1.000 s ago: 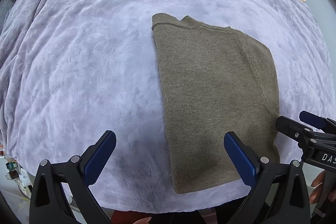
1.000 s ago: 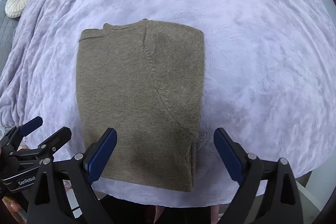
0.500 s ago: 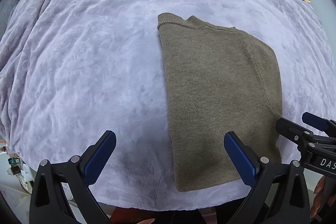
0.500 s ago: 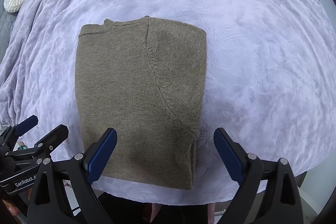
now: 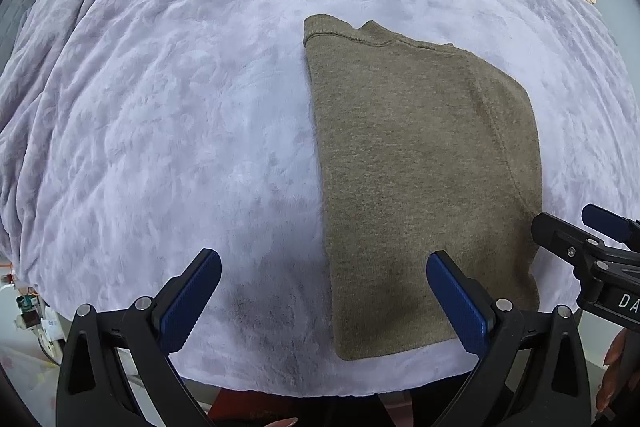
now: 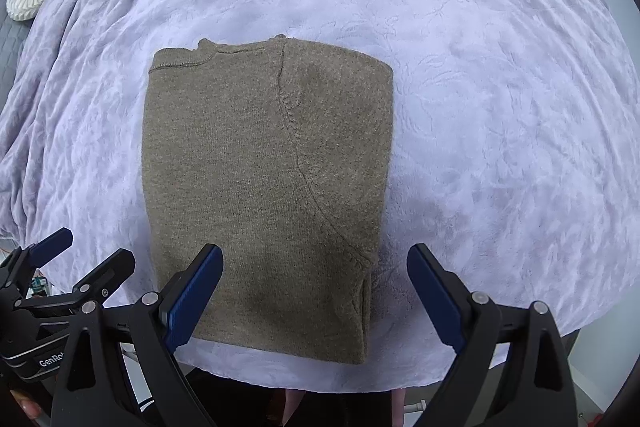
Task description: Fold small clothes
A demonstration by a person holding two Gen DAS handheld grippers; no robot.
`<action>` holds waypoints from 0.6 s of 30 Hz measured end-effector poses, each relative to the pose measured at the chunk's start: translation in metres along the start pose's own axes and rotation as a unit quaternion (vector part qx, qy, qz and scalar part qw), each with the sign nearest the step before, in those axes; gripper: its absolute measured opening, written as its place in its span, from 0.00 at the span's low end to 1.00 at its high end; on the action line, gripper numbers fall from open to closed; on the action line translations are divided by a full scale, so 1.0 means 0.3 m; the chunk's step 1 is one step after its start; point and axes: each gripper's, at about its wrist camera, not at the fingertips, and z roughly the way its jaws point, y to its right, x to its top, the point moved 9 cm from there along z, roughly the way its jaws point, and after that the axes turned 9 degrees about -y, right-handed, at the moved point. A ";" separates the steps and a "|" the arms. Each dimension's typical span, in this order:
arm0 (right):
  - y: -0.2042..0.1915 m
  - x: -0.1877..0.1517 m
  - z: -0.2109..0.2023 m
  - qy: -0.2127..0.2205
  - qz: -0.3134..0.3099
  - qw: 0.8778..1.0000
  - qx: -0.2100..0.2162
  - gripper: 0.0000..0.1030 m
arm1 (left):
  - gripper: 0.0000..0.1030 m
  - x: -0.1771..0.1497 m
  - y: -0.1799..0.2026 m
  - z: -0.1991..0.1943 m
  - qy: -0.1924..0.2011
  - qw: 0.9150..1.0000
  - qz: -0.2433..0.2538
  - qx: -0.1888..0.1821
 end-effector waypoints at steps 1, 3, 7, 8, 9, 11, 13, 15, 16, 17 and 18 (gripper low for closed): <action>-0.001 0.001 0.000 0.000 -0.001 1.000 0.000 0.92 | 1.00 0.000 -0.002 0.001 0.000 1.000 0.000 0.000; -0.003 0.001 0.000 0.000 -0.001 1.000 0.000 0.92 | 1.00 -0.001 -0.006 0.003 -0.001 1.000 -0.001 0.002; -0.004 0.000 0.000 0.000 -0.002 1.000 -0.001 0.92 | 1.00 -0.002 -0.008 0.003 -0.001 1.000 -0.002 0.003; -0.003 0.001 -0.001 0.000 -0.002 1.000 -0.002 0.92 | 1.00 -0.002 -0.008 0.004 -0.002 1.000 -0.002 0.003; -0.005 -0.002 -0.001 0.000 -0.001 1.000 -0.002 0.92 | 1.00 -0.002 -0.007 0.003 -0.001 1.000 -0.002 0.004; -0.004 -0.001 -0.001 0.000 -0.002 1.000 -0.002 0.92 | 1.00 -0.002 -0.010 0.005 -0.002 1.000 -0.001 0.004; -0.003 0.000 -0.001 0.000 -0.002 1.000 -0.003 0.92 | 1.00 -0.004 -0.015 0.007 -0.003 1.000 -0.003 0.005; -0.002 -0.001 0.000 0.000 -0.003 1.000 -0.004 0.92 | 1.00 -0.005 -0.020 0.007 -0.002 1.000 -0.003 0.007; -0.002 -0.003 0.001 0.000 -0.003 1.000 -0.006 0.92 | 1.00 -0.006 -0.021 0.007 -0.003 1.000 -0.004 0.007; -0.002 -0.003 0.001 0.000 -0.003 1.000 -0.006 0.92 | 1.00 -0.005 -0.022 0.007 -0.003 1.000 -0.004 0.007; -0.002 -0.004 0.000 0.000 -0.003 1.000 -0.007 0.92 | 1.00 -0.006 -0.022 0.006 -0.002 1.000 -0.005 0.007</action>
